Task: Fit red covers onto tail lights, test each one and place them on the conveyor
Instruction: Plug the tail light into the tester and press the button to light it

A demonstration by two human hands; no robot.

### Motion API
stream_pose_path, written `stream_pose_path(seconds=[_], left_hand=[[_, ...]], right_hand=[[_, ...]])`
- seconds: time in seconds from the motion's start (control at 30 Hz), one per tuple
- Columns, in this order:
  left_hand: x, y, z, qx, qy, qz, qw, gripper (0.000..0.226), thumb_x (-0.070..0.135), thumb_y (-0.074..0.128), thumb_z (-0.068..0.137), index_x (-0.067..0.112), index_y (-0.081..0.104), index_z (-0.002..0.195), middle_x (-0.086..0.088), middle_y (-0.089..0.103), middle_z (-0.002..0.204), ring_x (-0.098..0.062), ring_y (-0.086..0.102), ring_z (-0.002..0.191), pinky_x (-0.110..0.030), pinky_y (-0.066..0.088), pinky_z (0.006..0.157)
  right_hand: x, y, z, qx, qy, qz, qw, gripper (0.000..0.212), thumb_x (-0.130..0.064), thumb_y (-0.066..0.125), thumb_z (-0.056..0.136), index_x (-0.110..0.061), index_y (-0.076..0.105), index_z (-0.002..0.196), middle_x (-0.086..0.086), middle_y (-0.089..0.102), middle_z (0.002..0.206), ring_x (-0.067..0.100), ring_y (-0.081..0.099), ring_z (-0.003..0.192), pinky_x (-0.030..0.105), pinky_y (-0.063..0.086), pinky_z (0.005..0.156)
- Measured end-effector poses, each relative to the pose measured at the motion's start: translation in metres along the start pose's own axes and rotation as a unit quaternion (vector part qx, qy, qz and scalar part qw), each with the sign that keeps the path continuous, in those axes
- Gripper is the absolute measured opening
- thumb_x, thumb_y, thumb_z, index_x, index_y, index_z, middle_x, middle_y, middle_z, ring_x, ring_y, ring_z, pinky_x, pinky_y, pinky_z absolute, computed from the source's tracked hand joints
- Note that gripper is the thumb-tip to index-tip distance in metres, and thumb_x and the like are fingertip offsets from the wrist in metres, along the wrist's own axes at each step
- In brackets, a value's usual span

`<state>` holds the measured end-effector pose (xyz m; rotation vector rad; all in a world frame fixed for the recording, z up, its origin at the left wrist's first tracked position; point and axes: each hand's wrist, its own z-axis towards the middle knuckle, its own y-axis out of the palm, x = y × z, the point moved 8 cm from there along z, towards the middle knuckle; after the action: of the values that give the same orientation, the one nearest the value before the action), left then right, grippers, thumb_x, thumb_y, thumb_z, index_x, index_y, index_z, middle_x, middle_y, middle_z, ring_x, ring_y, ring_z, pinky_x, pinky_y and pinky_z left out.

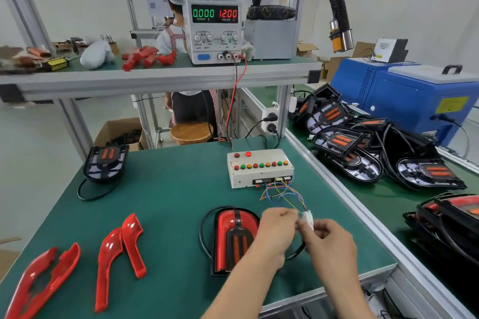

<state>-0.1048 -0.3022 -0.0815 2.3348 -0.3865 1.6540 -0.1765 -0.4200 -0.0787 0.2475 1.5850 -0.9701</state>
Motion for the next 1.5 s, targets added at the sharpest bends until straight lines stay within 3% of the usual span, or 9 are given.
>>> stream_pose_path(seconds=[0.1, 0.2, 0.3, 0.43, 0.67, 1.13, 1.27, 1.37, 1.5], left_hand=[[-0.006, 0.023, 0.001, -0.042, -0.109, -0.141, 0.983, 0.03, 0.012, 0.044, 0.108, 0.003, 0.061, 0.085, -0.023, 0.061, 0.091, -0.029, 0.06, 0.08, -0.04, 0.056, 0.081], [-0.005, 0.031, -0.003, -0.088, -0.153, -0.205, 0.963, 0.037, 0.019, 0.04, 0.11, 0.002, 0.063, 0.087, -0.014, 0.065, 0.075, -0.021, 0.066, 0.062, -0.032, 0.06, 0.065], [-0.006, 0.029, -0.004, -0.093, -0.16, -0.178, 0.967, 0.038, 0.023, 0.044, 0.11, 0.005, 0.064, 0.083, -0.008, 0.067, 0.066, -0.017, 0.066, 0.057, -0.028, 0.059, 0.064], [-0.008, 0.026, -0.005, -0.087, -0.173, -0.166, 0.967, 0.037, 0.028, 0.046, 0.109, 0.009, 0.063, 0.083, -0.004, 0.065, 0.065, -0.015, 0.063, 0.057, -0.024, 0.055, 0.061], [-0.013, 0.027, 0.0, -0.064, -0.203, -0.194, 0.958, 0.04, 0.033, 0.049, 0.108, 0.009, 0.064, 0.079, -0.005, 0.062, 0.067, -0.018, 0.059, 0.061, -0.027, 0.051, 0.06], [-0.02, 0.024, 0.017, -0.013, -0.208, -0.209, 0.955, 0.041, 0.032, 0.049, 0.108, 0.006, 0.062, 0.079, -0.008, 0.06, 0.062, -0.018, 0.056, 0.051, -0.026, 0.047, 0.053], [-0.017, 0.028, 0.022, -0.033, -0.204, -0.233, 0.95, 0.045, 0.034, 0.045, 0.11, 0.003, 0.058, 0.079, -0.009, 0.061, 0.052, -0.018, 0.055, 0.05, -0.029, 0.048, 0.057], [-0.016, 0.034, 0.021, -0.063, -0.188, -0.232, 0.952, 0.051, 0.04, 0.04, 0.11, 0.0, 0.064, 0.089, -0.012, 0.07, 0.062, -0.021, 0.061, 0.057, -0.029, 0.053, 0.061], [-0.019, 0.026, 0.017, -0.017, -0.181, -0.123, 0.975, 0.051, 0.049, 0.038, 0.108, 0.005, 0.062, 0.115, -0.007, 0.071, 0.076, -0.017, 0.063, 0.057, -0.022, 0.051, 0.053]], right_hand=[[-0.01, -0.003, -0.003, -0.001, -0.015, -0.043, 0.999, 0.03, -0.049, 0.07, 0.086, -0.022, 0.065, 0.074, -0.009, 0.068, 0.062, 0.013, 0.065, 0.066, 0.029, 0.041, 0.059], [-0.014, 0.0, -0.007, -0.011, -0.039, -0.097, 0.994, 0.03, -0.051, 0.064, 0.09, -0.027, 0.061, 0.073, -0.012, 0.064, 0.066, 0.023, 0.058, 0.069, 0.033, 0.038, 0.064], [-0.012, 0.003, -0.009, -0.011, -0.039, -0.121, 0.992, 0.033, -0.056, 0.057, 0.091, -0.032, 0.054, 0.068, -0.013, 0.061, 0.067, 0.029, 0.058, 0.076, 0.035, 0.038, 0.067], [-0.016, 0.006, -0.012, -0.011, -0.05, -0.138, 0.989, 0.02, -0.061, 0.048, 0.093, -0.044, 0.052, 0.082, -0.006, 0.062, 0.076, 0.032, 0.057, 0.082, 0.036, 0.04, 0.069], [-0.015, 0.012, -0.007, -0.008, -0.069, -0.165, 0.984, 0.037, -0.057, 0.045, 0.097, -0.027, 0.05, 0.075, 0.008, 0.07, 0.08, 0.039, 0.062, 0.083, 0.038, 0.041, 0.066], [-0.017, 0.02, -0.01, -0.02, -0.095, -0.163, 0.982, 0.03, -0.05, 0.046, 0.097, -0.024, 0.058, 0.089, -0.006, 0.057, 0.066, 0.034, 0.054, 0.073, 0.038, 0.036, 0.064], [-0.012, 0.019, -0.016, -0.01, -0.087, -0.138, 0.987, 0.033, -0.049, 0.053, 0.097, -0.022, 0.055, 0.079, -0.004, 0.072, 0.098, 0.034, 0.056, 0.079, 0.039, 0.04, 0.069], [-0.005, 0.016, -0.019, -0.014, -0.053, -0.123, 0.991, 0.039, -0.05, 0.056, 0.095, -0.025, 0.043, 0.069, -0.003, 0.063, 0.077, 0.033, 0.052, 0.077, 0.041, 0.046, 0.073], [-0.003, 0.007, -0.025, 0.001, -0.061, -0.134, 0.989, 0.035, -0.055, 0.05, 0.094, -0.023, 0.058, 0.085, -0.011, 0.057, 0.086, 0.031, 0.059, 0.089, 0.038, 0.041, 0.072]])
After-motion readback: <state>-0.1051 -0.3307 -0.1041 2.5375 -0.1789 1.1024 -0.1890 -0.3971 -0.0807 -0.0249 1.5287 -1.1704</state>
